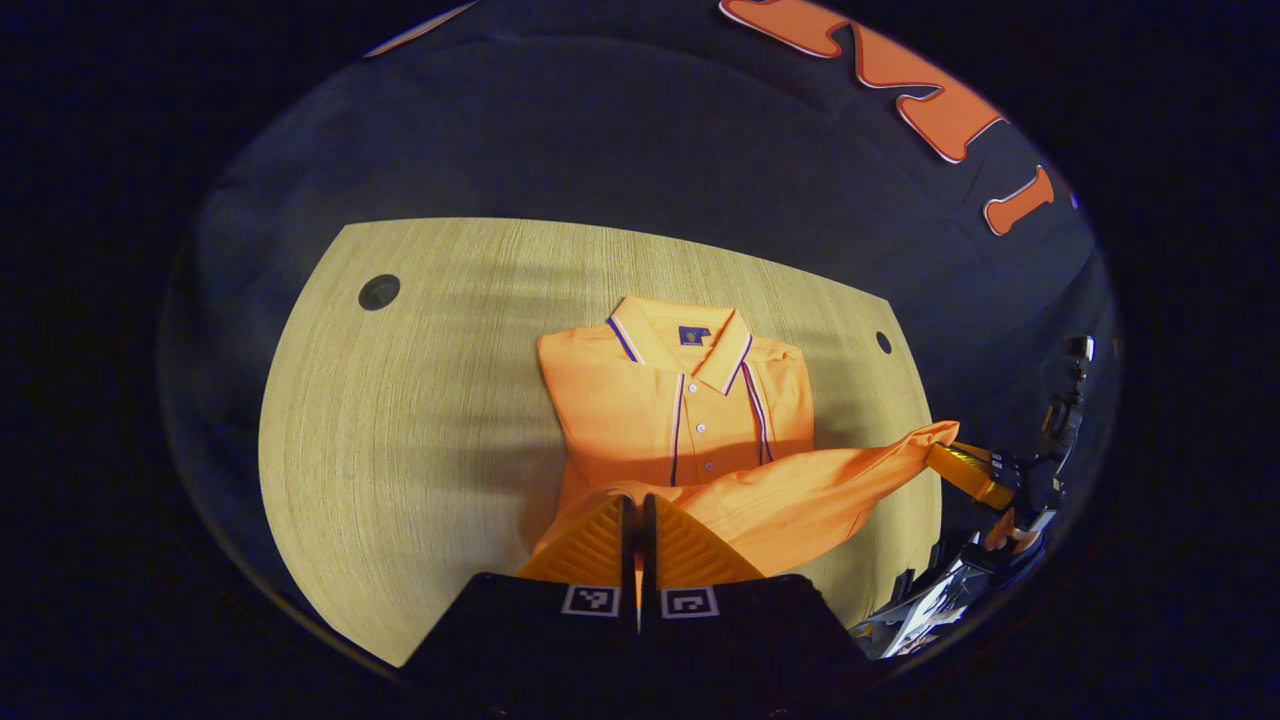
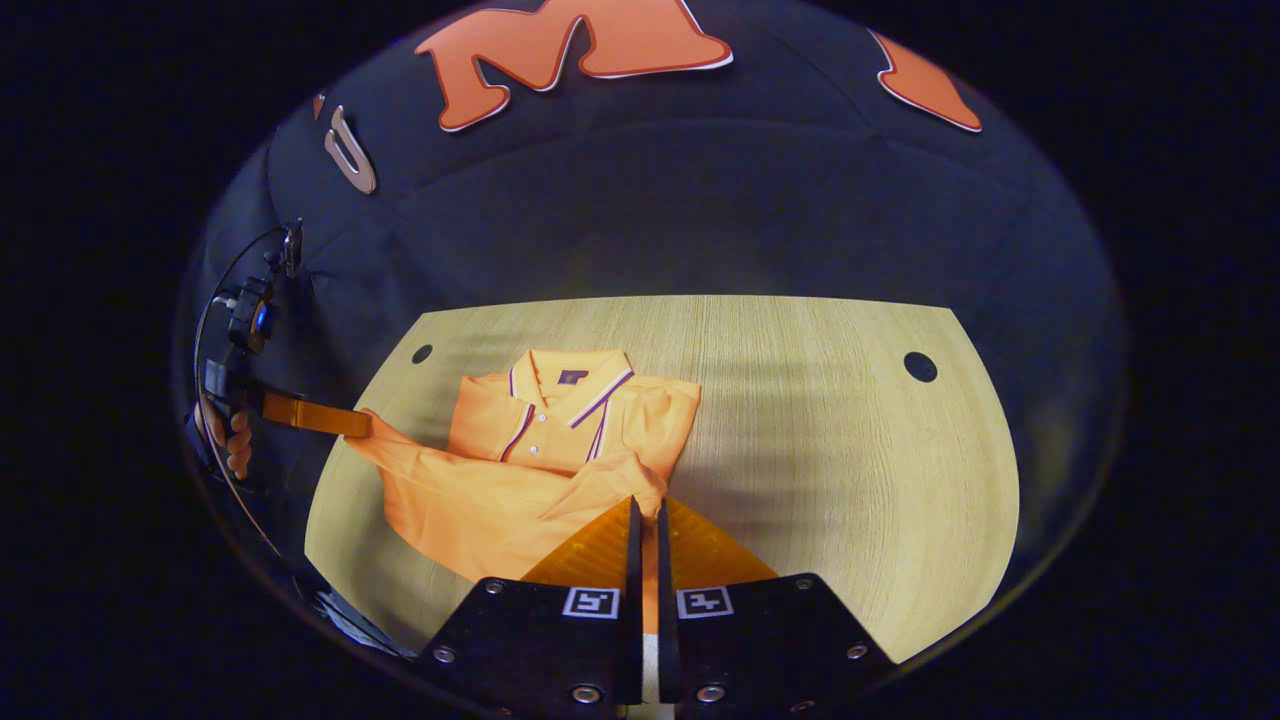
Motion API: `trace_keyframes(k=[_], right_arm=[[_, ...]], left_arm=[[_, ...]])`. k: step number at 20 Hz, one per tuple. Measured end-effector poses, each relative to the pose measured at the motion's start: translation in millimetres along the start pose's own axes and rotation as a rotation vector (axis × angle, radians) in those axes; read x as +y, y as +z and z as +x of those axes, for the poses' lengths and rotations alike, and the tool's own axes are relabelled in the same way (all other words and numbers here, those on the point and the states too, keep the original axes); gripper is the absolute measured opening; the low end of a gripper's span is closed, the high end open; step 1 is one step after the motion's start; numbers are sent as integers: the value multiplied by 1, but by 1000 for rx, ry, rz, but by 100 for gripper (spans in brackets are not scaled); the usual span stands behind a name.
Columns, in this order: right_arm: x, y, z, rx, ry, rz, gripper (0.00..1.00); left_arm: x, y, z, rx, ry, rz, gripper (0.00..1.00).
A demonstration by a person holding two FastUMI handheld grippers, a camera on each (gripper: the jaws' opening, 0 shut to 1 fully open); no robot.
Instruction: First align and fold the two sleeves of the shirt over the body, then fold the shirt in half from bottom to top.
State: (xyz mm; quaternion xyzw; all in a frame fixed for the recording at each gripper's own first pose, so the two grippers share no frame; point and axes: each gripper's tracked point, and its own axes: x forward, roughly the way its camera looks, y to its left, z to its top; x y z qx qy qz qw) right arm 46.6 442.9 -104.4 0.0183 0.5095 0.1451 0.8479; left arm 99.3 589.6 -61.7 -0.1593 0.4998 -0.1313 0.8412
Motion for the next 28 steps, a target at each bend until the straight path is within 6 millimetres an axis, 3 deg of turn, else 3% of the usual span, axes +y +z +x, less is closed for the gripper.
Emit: trace_keyframes(k=[4, 9, 12, 14, 15, 16, 17, 18, 19, 20, 21, 24, 28], right_arm=[[-3, 27, 23, -3, -2, -19, 7], [-20, 55, 61, -2, -50, 14, 7], [-31, 63, 83, -2, -86, 54, 7], [-40, 70, 94, -19, -125, 79, 12], [-43, 75, 95, -32, -136, 90, 18], [-43, 80, 96, -46, -128, 100, 30], [-44, 84, 95, -60, -125, 109, 31], [-45, 89, 93, -79, -121, 114, 42], [-46, 94, 89, -101, -128, 109, 41], [-46, 100, 84, -131, -133, 99, 55], [-45, 107, 76, -165, -140, 81, 60], [-36, 126, 45, -268, -154, 15, 84], [-10, 143, -2, -385, -147, -60, 94]], left_arm=[[12, 33, 14, -26, 31, 20, 1], [42, 66, 49, -58, 154, 77, 1], [57, 74, 65, -61, 223, 88, 2], [67, 97, 68, -148, 277, 92, 9], [70, 107, 65, -195, 295, 100, 27], [73, 114, 62, -228, 317, 119, 46], [72, 119, 60, -253, 324, 136, 64], [68, 125, 49, -278, 328, 149, 71], [62, 131, 42, -307, 323, 155, 77], [57, 135, 34, -335, 319, 157, 81], [52, 139, 29, -364, 317, 154, 90], [40, 147, 0, -453, 309, 124, 96], [20, 147, -50, -565, 274, 85, 97]])
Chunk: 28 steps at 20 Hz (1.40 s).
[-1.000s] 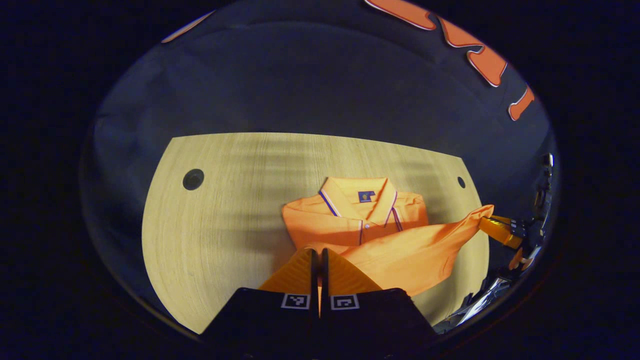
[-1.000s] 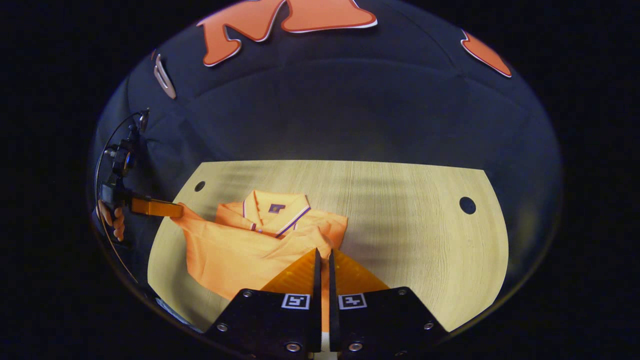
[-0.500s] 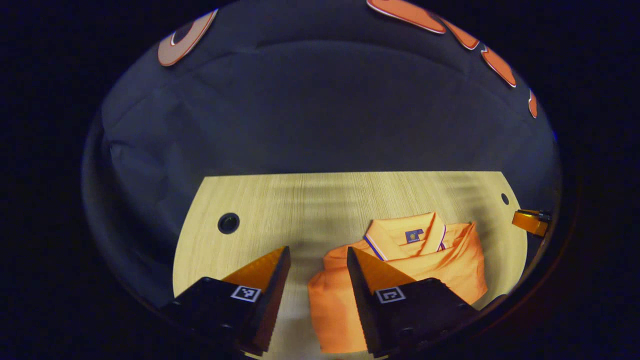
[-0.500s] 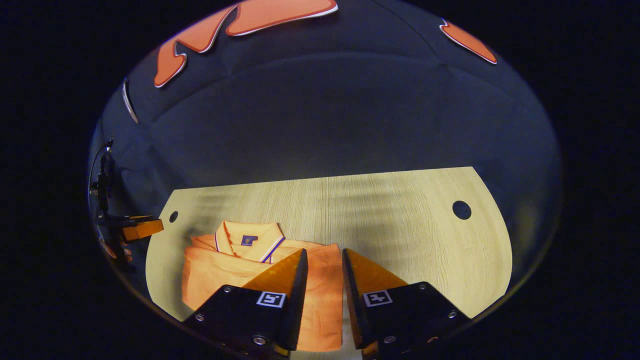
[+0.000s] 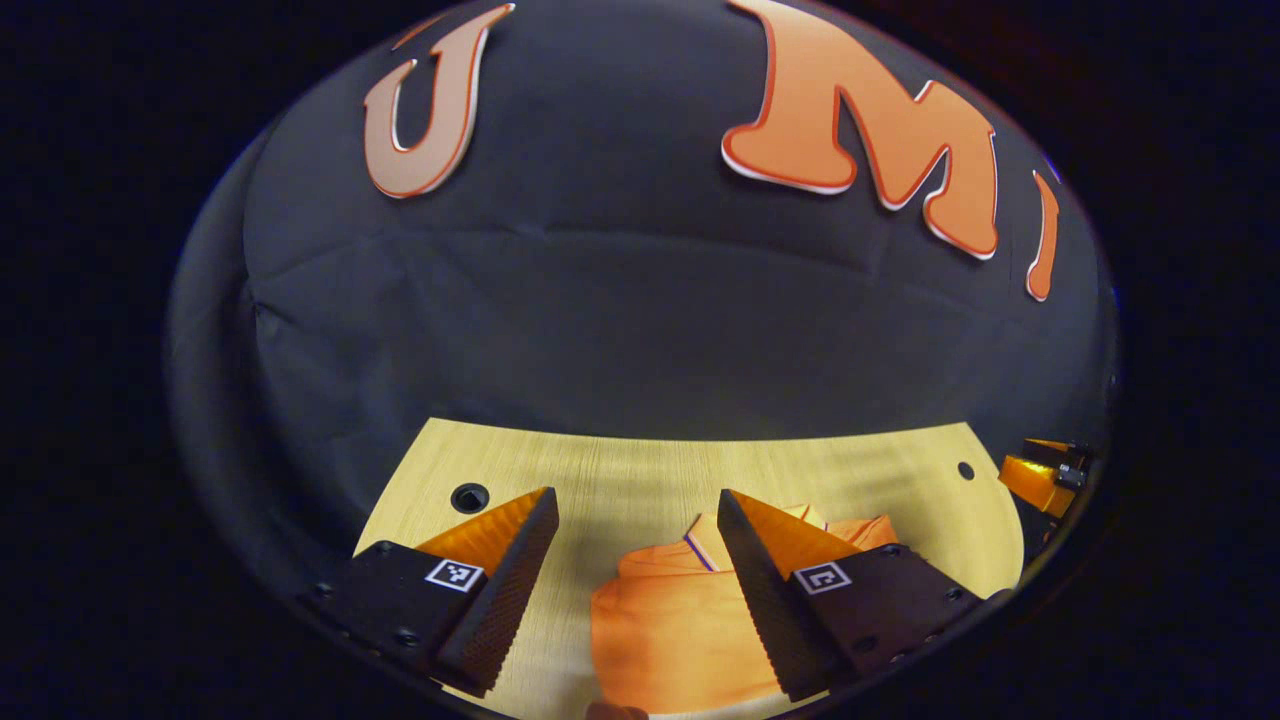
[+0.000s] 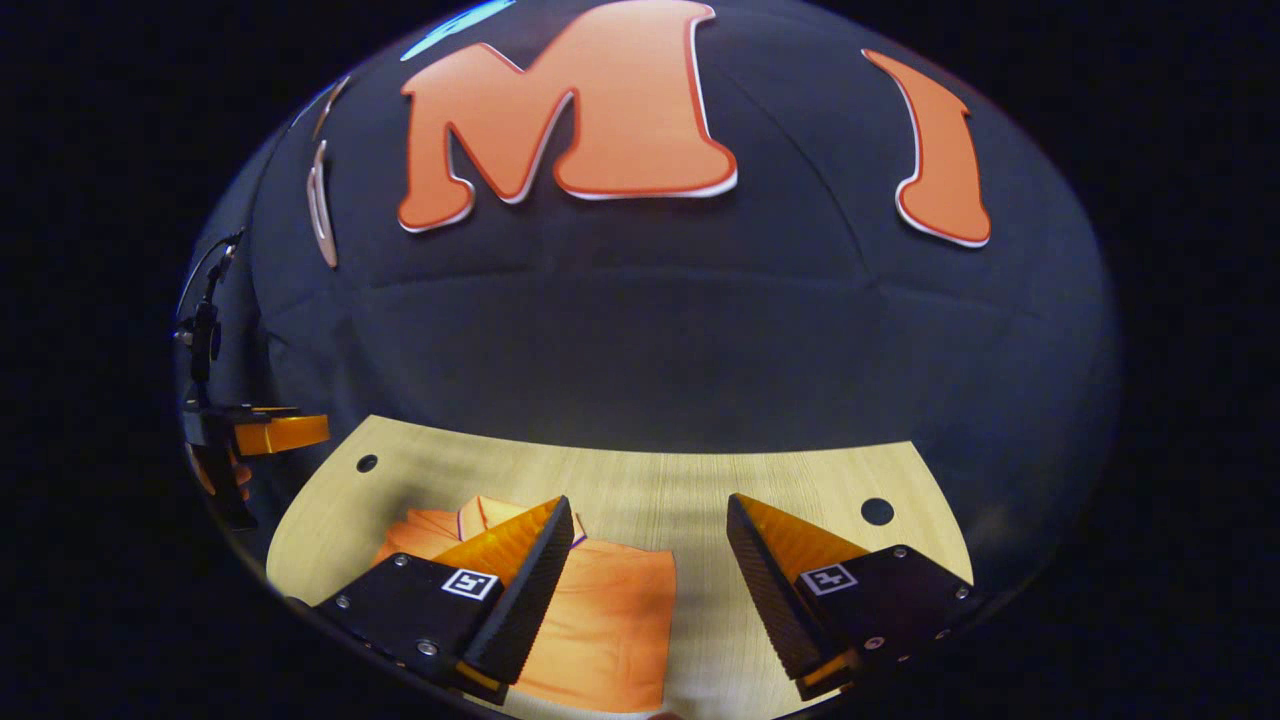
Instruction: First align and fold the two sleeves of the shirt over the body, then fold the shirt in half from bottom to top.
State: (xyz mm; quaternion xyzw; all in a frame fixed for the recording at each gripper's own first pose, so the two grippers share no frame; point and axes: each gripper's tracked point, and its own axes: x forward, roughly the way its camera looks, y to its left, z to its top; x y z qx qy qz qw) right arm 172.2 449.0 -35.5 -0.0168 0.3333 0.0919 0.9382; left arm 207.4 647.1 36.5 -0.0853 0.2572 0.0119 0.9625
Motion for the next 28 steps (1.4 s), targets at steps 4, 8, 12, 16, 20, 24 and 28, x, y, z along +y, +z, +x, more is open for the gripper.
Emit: trace_keyframes(k=[4, 8, 12, 16, 20, 24, 28], right_arm=[[15, 20, -39, -79, 9, -55, 97], [24, 35, -80, -169, 11, -78, 98], [35, 47, -119, -242, 10, -95, 97], [42, 46, -157, -327, 0, -76, 98], [46, 52, -187, -434, -38, -75, 97], [59, 42, -204, -461, -14, -93, 96], [67, 40, -221, -495, -12, -101, 98]], left_arm=[[6, 22, -35, -88, -16, -67, 98], [20, 44, -71, -219, 9, -13, 99], [-3, 48, -114, -328, -6, 41, 98], [-18, 36, -166, -390, -29, 40, 98], [-29, 30, -200, -482, -18, 32, 98], [-48, 20, -230, -545, -38, 51, 98], [-59, 9, -246, -575, -30, 60, 98]])
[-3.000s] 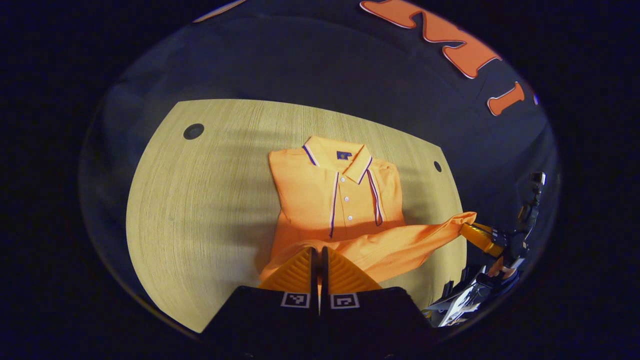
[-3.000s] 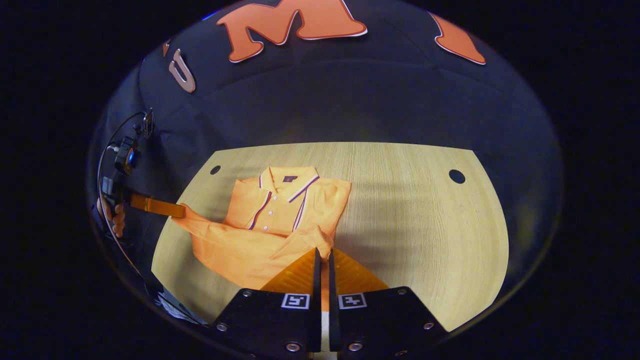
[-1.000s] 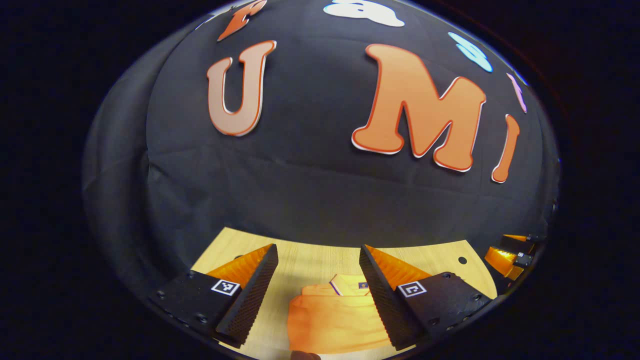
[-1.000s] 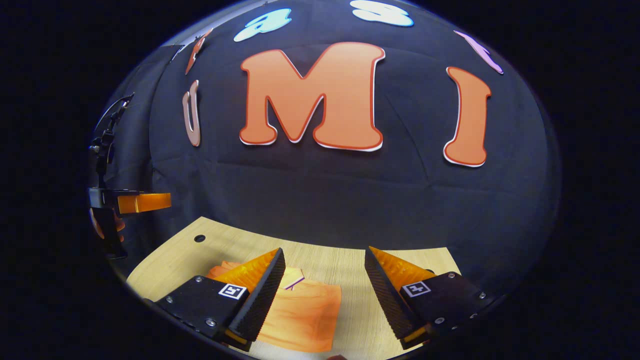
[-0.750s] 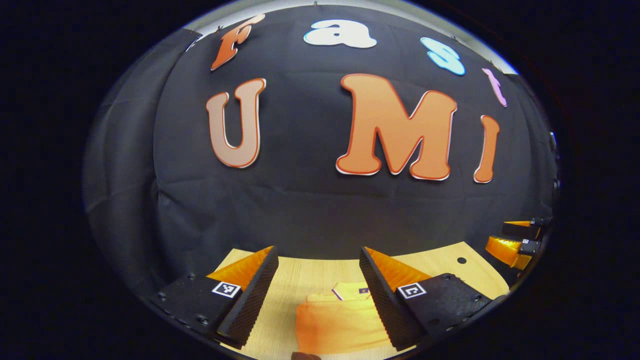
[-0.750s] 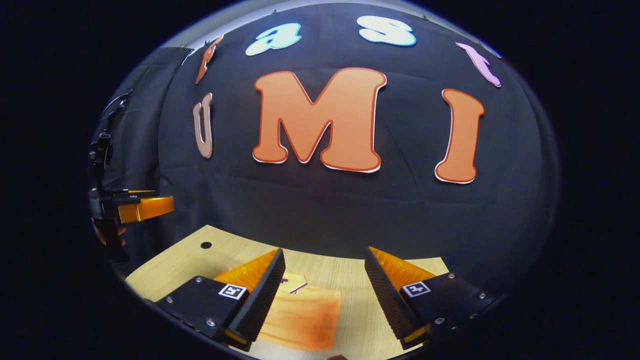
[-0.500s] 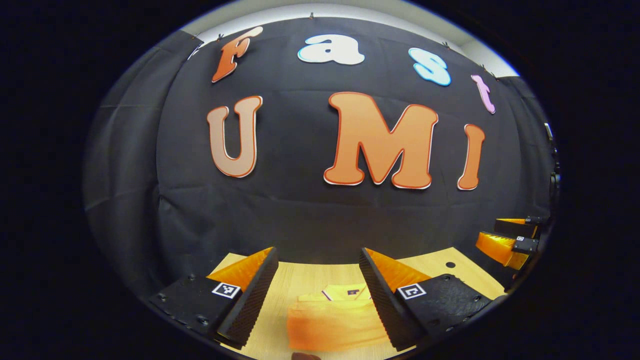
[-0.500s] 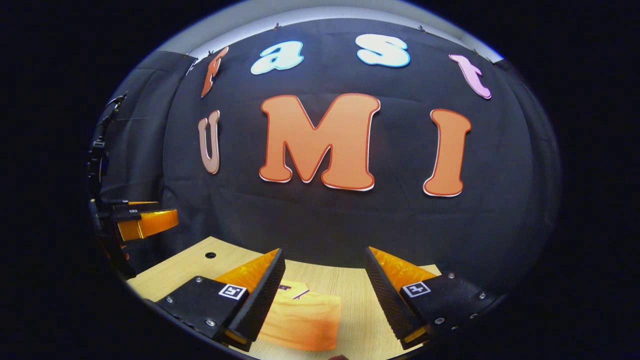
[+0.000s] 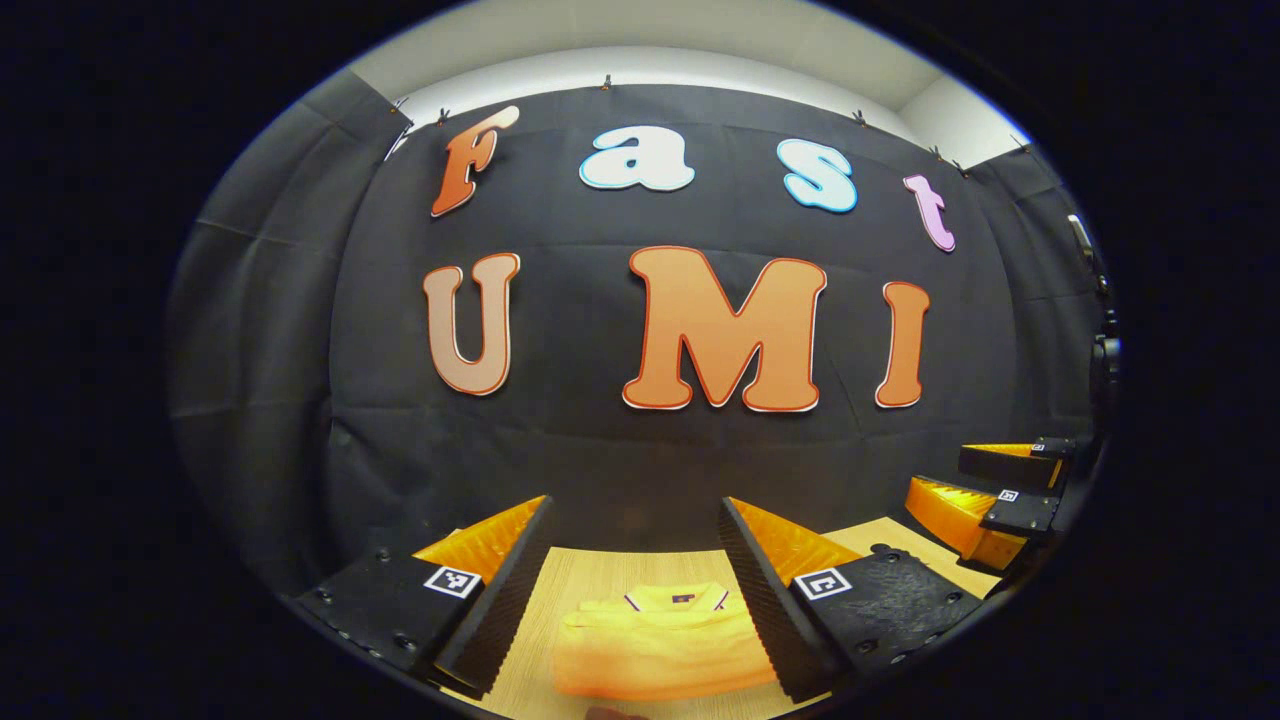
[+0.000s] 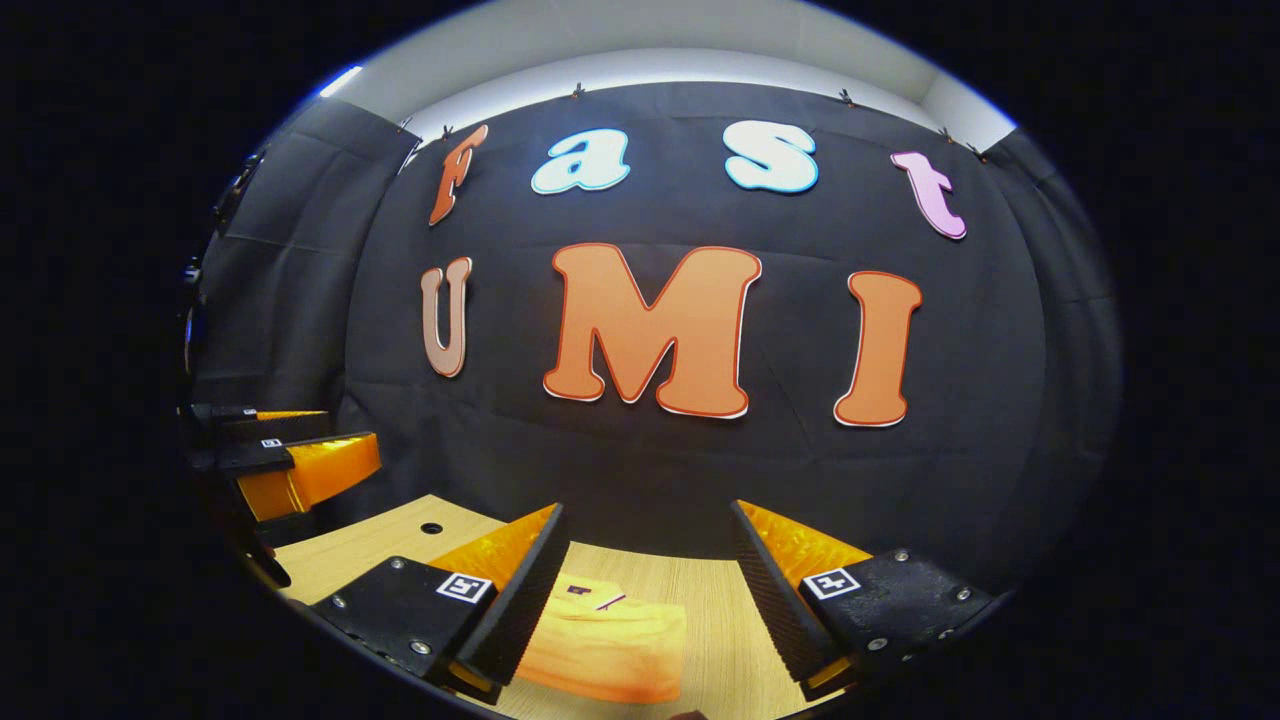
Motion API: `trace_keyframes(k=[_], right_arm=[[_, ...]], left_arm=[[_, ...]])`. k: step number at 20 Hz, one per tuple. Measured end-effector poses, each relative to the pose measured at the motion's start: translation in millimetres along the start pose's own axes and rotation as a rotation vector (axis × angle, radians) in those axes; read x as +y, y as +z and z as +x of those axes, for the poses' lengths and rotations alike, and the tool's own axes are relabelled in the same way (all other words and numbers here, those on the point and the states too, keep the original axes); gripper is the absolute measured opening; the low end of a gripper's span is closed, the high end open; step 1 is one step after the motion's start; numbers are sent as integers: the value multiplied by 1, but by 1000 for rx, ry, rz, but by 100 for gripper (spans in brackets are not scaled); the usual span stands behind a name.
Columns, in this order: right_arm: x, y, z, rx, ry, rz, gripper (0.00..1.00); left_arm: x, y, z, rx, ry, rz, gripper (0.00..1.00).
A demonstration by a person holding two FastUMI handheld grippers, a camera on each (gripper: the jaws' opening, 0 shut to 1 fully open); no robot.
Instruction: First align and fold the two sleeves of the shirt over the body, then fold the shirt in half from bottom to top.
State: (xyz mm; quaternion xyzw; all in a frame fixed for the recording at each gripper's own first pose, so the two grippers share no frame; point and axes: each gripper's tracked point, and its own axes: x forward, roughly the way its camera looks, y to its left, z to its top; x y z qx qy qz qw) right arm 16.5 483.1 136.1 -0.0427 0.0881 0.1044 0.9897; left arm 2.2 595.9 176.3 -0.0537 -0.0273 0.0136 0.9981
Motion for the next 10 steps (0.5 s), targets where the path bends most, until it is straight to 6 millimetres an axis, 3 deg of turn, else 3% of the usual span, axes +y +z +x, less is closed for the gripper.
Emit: trace_keyframes(k=[5, 8, 10], right_arm=[[0, -14, -12, 13, -1, -27, 98], [-1, 5, -21, -89, 17, -30, 99], [3, 3, -25, -101, 45, -3, 94]], left_arm=[[-12, 1, -21, -75, -5, 51, 96], [-25, -15, -27, -49, -35, 51, 96], [-29, -17, -32, -39, -26, 83, 96]])
